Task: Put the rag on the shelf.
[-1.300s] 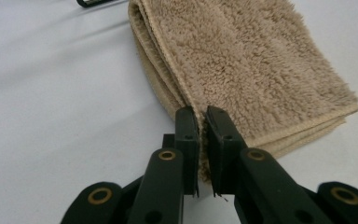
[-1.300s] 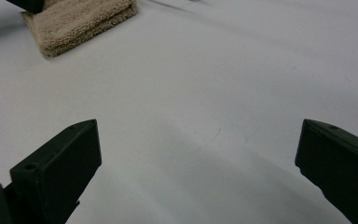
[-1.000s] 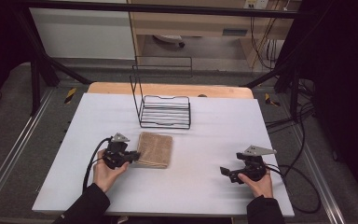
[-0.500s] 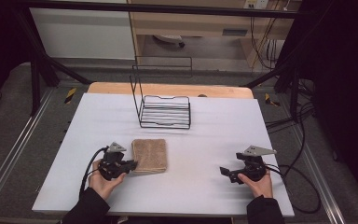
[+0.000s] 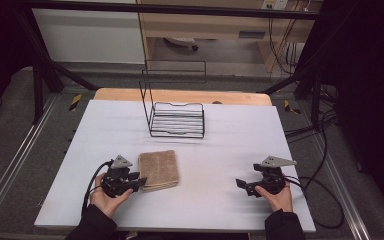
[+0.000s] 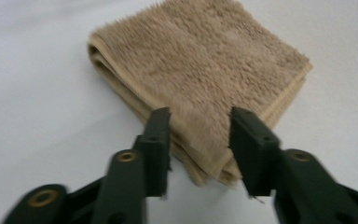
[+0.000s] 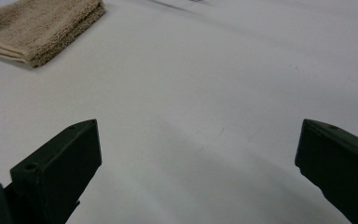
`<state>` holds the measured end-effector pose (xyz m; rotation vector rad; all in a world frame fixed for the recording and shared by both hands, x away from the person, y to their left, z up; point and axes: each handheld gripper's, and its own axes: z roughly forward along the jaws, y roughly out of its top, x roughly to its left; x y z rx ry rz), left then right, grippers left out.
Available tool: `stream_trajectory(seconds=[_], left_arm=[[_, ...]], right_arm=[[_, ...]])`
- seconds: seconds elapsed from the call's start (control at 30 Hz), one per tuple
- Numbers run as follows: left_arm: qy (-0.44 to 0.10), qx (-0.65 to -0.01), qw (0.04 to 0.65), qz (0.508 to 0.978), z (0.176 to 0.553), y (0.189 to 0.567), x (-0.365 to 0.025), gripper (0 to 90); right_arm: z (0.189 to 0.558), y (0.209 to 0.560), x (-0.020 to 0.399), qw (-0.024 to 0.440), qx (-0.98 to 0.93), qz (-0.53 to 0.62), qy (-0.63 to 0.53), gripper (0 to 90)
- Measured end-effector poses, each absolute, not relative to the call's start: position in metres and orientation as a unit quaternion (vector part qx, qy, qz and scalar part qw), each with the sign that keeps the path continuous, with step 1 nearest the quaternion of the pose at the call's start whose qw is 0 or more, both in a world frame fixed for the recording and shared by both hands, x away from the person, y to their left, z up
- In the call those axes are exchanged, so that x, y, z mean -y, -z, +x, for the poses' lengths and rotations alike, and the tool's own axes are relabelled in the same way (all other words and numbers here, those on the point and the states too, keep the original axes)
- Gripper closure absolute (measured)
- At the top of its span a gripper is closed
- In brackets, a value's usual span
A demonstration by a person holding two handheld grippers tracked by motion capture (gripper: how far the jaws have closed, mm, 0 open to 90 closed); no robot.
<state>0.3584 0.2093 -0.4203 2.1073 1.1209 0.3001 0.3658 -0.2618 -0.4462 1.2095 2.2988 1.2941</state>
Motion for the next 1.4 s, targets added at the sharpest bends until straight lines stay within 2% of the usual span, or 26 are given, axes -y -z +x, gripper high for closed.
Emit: stream_trajectory(seconds=[0.03, 0.07, 0.1, 0.23, 0.33, 0.5, 0.7, 0.83, 0.97, 1.03, 1.4], left_arm=[[-0.126, -0.432, 0.360, 0.818, 0.362, 0.418, -0.211, 46.9], [-0.135, -0.430, 0.360, 0.817, 0.366, 0.416, -0.212, 46.9], [-0.140, -0.427, 0.360, 0.817, 0.371, 0.414, -0.213, 40.4], [-0.145, -0.425, 0.347, 0.824, 0.394, 0.413, -0.215, 35.6], [-0.143, -0.431, 0.343, 0.822, 0.411, 0.415, -0.217, 35.8], [-0.142, -0.432, 0.339, 0.824, 0.433, 0.424, -0.216, 45.7], [-0.124, -0.423, 0.334, 0.833, 0.443, 0.439, -0.215, 53.1], [-0.109, -0.419, 0.341, 0.835, 0.443, 0.439, -0.215, 65.8], [-0.101, -0.418, 0.336, 0.838, 0.442, 0.439, -0.214, 72.7], [-0.099, -0.419, 0.337, 0.837, 0.441, 0.437, -0.215, 81.5], [-0.111, -0.442, 0.340, 0.823, 0.424, 0.429, -0.223, 85.3]], right_arm=[[0.366, 0.446, 0.261, 0.118, -0.786, 0.416, -0.442, 0.8], [0.366, 0.446, 0.261, 0.118, -0.786, 0.416, -0.442, 0.8], [0.366, 0.446, 0.261, 0.118, -0.786, 0.416, -0.441, 0.8], [0.366, 0.446, 0.262, 0.118, -0.787, 0.416, -0.441, 0.8], [0.366, 0.446, 0.262, 0.118, -0.787, 0.416, -0.440, 0.8], [0.366, 0.447, 0.261, 0.118, -0.788, 0.414, -0.439, 0.8], [0.366, 0.446, 0.262, 0.118, -0.788, 0.414, -0.440, 0.8], [0.366, 0.447, 0.261, 0.118, -0.789, 0.413, -0.439, 0.8], [0.366, 0.447, 0.261, 0.118, -0.789, 0.413, -0.439, 0.8], [0.366, 0.447, 0.261, 0.118, -0.790, 0.413, -0.438, 0.8], [0.366, 0.446, 0.262, 0.117, -0.788, 0.414, -0.439, 0.8]])
